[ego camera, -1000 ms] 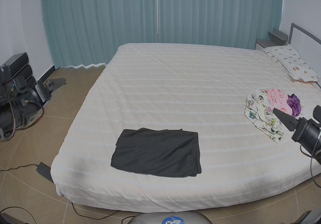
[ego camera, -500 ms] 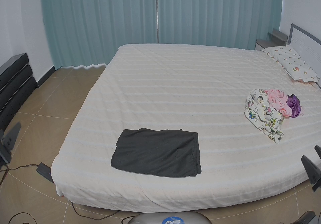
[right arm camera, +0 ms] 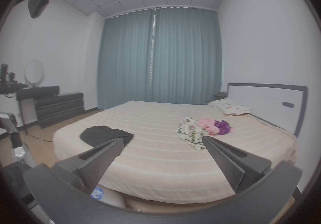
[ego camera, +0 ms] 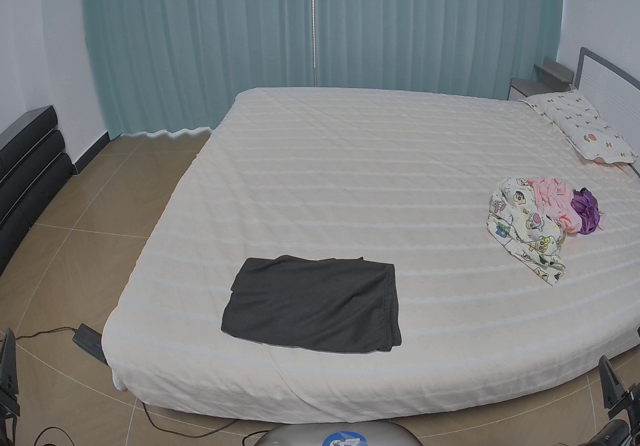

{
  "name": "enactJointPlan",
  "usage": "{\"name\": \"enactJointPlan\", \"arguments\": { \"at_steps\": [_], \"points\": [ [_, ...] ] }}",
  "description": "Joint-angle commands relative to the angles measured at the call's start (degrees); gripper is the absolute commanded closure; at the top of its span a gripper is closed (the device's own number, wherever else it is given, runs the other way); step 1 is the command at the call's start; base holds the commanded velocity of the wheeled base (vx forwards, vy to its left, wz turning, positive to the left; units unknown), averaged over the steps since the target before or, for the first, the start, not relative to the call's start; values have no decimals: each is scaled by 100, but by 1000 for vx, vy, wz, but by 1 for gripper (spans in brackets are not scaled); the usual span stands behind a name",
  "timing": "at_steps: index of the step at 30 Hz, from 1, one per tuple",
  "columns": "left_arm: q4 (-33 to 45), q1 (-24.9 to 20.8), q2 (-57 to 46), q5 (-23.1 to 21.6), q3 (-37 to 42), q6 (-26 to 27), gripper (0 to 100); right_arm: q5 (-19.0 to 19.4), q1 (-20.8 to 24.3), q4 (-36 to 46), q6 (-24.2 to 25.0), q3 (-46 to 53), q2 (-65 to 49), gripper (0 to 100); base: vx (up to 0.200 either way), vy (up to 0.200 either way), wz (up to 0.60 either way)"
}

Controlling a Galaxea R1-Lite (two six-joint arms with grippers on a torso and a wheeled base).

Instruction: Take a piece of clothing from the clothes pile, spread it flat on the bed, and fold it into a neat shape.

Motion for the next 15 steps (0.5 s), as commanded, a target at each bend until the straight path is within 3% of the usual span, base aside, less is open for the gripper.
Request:
{"name": "enactJointPlan", "arguments": {
  "at_steps": [1, 3, 7, 10, 15],
  "points": [
    [-142, 71, -235, -689, 324, 128, 0, -540, 45, -54, -125, 97, -120, 0, 0, 0, 0],
    [-168, 71, -33, -1058, 298, 128, 0, -698, 45, 219, -125, -158, -76, 0, 0, 0, 0],
    [-247, 71, 626, -1163, 289, 58, 0, -874, 28, 825, -107, -343, -111, 0, 0, 0, 0],
    [-476, -123, 758, -1638, 544, -47, 0, -1349, -78, 1115, -98, -299, -120, 0, 0, 0, 0],
    [-564, -237, 749, -1831, 588, -47, 0, -1428, -113, 1133, -90, -396, 3, 0, 0, 0, 0]
  ]
}}
